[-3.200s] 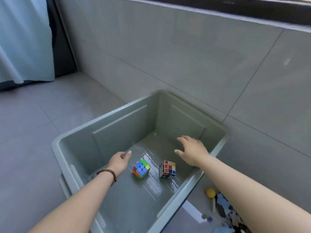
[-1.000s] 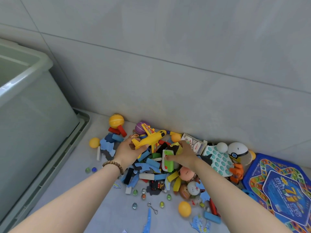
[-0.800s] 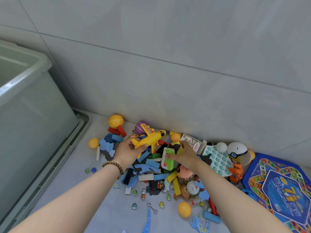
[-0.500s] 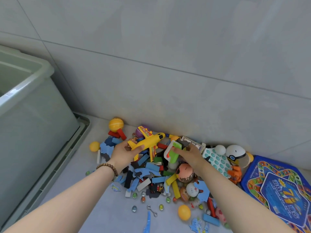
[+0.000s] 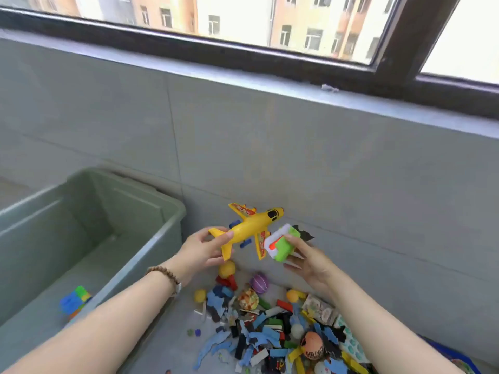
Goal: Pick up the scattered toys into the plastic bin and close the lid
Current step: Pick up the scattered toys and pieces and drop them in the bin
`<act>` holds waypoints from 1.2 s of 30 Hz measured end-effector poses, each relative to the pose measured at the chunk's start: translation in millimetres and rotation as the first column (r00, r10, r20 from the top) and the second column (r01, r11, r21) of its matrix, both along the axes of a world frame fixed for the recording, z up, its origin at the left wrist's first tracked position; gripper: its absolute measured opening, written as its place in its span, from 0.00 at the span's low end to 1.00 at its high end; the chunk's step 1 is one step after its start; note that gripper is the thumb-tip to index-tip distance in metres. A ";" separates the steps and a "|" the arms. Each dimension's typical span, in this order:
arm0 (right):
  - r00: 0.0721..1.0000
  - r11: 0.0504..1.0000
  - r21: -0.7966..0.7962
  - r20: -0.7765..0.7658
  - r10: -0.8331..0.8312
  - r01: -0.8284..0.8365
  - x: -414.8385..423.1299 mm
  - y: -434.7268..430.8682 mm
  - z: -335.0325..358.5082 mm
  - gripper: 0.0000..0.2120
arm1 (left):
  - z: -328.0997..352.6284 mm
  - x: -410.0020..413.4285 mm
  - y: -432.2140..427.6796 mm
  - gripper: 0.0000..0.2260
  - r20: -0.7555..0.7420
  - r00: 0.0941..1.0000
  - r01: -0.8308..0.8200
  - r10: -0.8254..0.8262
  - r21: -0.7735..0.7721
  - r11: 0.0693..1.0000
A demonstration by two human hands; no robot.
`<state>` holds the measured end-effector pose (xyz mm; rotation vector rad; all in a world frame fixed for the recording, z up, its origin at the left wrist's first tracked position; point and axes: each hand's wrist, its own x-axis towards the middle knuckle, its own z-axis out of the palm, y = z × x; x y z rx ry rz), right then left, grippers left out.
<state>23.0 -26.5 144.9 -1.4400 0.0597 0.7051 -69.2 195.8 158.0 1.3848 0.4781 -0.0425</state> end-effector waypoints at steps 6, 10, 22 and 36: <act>0.979 0.930 0.309 0.104 0.174 -0.199 -41.3 109.9 104.2 0.35 | 74.0 -64.7 88.4 0.28 0.039 0.989 0.145 -0.143 -0.071 0.987; 0.940 0.901 0.271 0.088 0.329 -0.340 -73.8 191.8 128.7 0.34 | 93.5 -113.3 155.0 0.37 0.069 0.976 0.210 -0.209 -0.008 0.978; 0.786 0.719 -0.383 -0.031 0.617 -0.580 -144.7 368.8 -13.4 0.27 | -66.8 -226.1 293.3 0.34 -0.228 0.847 -0.477 0.480 0.071 0.876; 0.594 0.338 -0.847 0.034 0.804 -0.409 -126.2 402.0 -88.2 0.39 | -129.5 -210.9 321.1 0.29 -0.567 0.676 -0.258 0.471 0.417 0.871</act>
